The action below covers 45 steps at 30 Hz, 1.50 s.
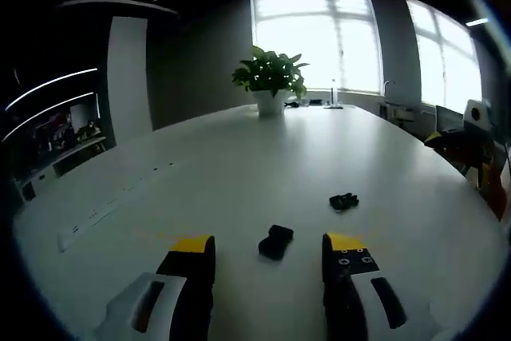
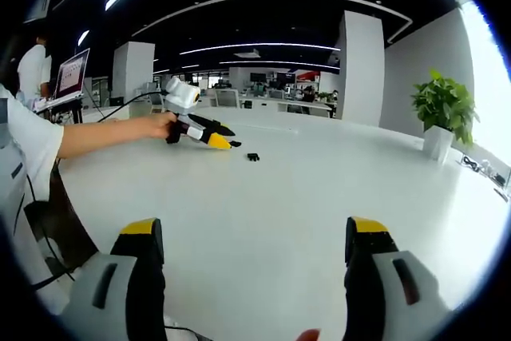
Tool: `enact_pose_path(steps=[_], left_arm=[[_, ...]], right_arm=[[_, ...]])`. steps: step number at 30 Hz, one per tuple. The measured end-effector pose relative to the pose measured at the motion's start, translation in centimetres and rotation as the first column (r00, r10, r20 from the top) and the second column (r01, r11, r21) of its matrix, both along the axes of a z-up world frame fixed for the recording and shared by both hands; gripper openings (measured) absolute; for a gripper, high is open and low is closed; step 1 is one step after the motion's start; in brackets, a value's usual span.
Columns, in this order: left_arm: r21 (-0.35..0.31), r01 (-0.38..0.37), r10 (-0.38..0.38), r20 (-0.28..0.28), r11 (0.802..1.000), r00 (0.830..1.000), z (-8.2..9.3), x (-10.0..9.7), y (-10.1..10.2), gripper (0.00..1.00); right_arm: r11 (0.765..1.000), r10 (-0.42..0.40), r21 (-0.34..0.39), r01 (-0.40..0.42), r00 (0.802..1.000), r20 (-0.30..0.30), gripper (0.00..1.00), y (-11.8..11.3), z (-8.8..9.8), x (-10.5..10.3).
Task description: Snap the two parts of the plastic buckle together until the buckle closes and remains connected.
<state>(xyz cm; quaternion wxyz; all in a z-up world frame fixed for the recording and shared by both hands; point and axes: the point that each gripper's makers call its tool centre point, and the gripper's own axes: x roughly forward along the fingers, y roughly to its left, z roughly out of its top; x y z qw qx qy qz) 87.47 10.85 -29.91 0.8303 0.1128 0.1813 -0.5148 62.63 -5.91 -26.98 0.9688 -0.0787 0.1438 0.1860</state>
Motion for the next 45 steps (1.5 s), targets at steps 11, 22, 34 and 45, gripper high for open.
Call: enact_pose_path(steps=[11, 22, 34, 45], left_arm=[[0.011, -0.001, 0.001, 0.001, 1.000, 1.000, -0.26, 0.07, -0.07, 0.37], [0.023, 0.004, -0.004, -0.004, 1.000, 1.000, -0.59, 0.33, -0.45, 0.27], [0.015, 0.015, -0.015, -0.014, 1.000, 1.000, -0.59, 0.30, -0.64, 0.15], [-0.007, 0.013, -0.013, -0.044, 1.000, 0.999, -0.58, -0.05, -0.44, 0.12]], right_arm=[[1.000, -0.004, 0.002, 0.004, 1.000, 0.000, 0.94, -0.10, -0.18, -0.19], [1.000, -0.010, 0.003, 0.010, 1.000, -0.003, 0.94, -0.45, -0.29, -0.25], [1.000, -0.013, 0.003, 0.013, 1.000, -0.002, 0.94, -0.61, -0.12, -0.25], [1.000, -0.015, 0.001, 0.015, 1.000, 0.004, 0.94, -0.59, 0.09, -0.44]])
